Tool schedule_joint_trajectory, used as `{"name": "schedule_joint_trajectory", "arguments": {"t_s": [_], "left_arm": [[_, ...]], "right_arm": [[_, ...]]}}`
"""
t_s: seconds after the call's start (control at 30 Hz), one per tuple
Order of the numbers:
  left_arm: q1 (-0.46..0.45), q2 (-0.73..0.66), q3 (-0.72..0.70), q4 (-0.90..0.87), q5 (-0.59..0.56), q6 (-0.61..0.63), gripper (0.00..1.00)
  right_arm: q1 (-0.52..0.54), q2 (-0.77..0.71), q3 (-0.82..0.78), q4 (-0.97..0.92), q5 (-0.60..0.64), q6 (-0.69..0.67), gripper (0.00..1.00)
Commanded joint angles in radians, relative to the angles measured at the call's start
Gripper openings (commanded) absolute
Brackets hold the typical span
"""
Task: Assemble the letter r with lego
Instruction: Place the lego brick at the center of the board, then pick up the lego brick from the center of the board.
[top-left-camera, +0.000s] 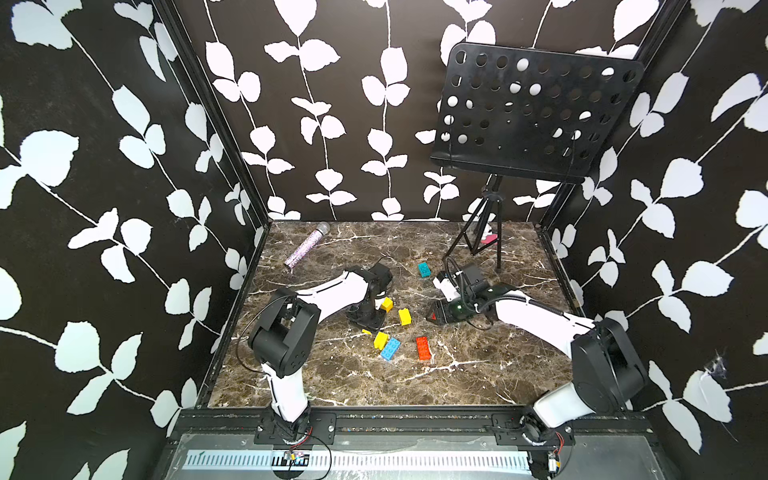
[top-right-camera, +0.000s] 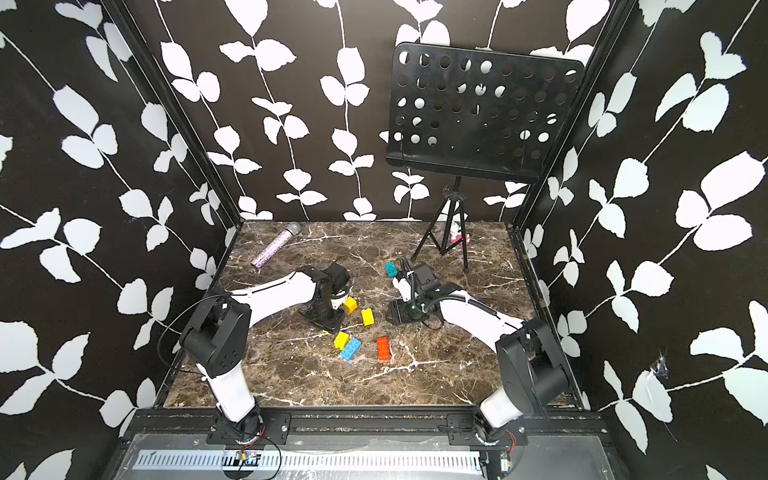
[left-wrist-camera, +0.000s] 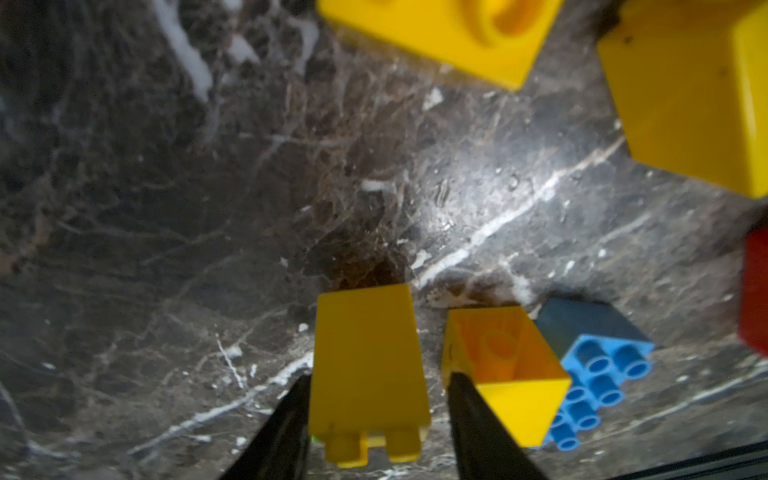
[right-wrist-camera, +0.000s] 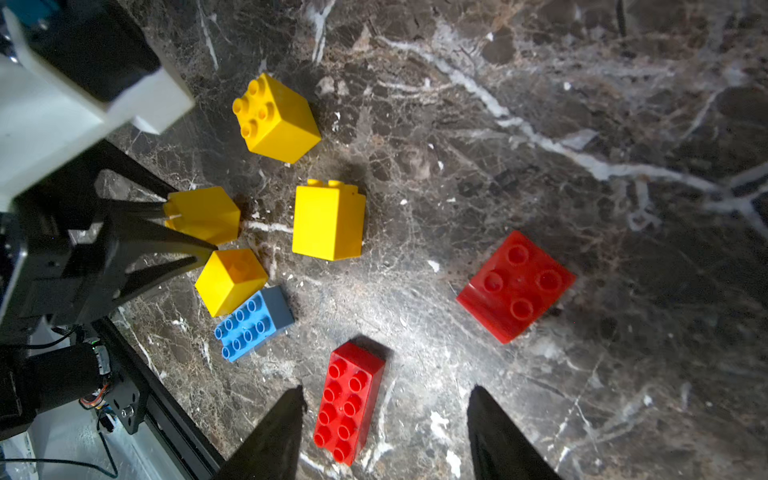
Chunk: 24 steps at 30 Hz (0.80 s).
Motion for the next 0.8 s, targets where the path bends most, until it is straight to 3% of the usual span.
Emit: {"name": "schedule_joint_trajectory", "arguments": {"t_s": [0.0,0.03,0.07,0.27,0.37,0.53,0.77], "left_arm": [[0.008,-0.008,0.029,0.022,0.026,0.019,0.76],[0.008,-0.012,0.032,0.027,0.026,0.020,0.96],[0.008,-0.019,0.033,0.032,0.022,0.019,0.99],[0.013,-0.226,-0.056,0.171,-0.066,-0.024,0.99],[0.013,-0.413,-0.148,0.293,-0.116,-0.029,0.99],[0.014,-0.754,-0.358,0.590,-0.104,-0.021,0.99],[0.014,-1.084,-0.584,0.831,-0.217,-0.127,0.99]], "right_arm": [[0.020,0.027,0.048,0.011,0.014,-0.024,0.62],[0.025,0.038,0.057,0.009,0.013,-0.027,0.62],[0.029,0.040,0.064,0.010,0.012,-0.031,0.62],[0.060,0.112,0.108,0.008,0.049,-0.062,0.61],[0.072,0.149,0.134,0.008,0.065,-0.078,0.61],[0.110,0.220,0.195,-0.007,0.079,-0.112,0.60],[0.160,0.291,0.255,-0.029,0.148,-0.127,0.60]]}}
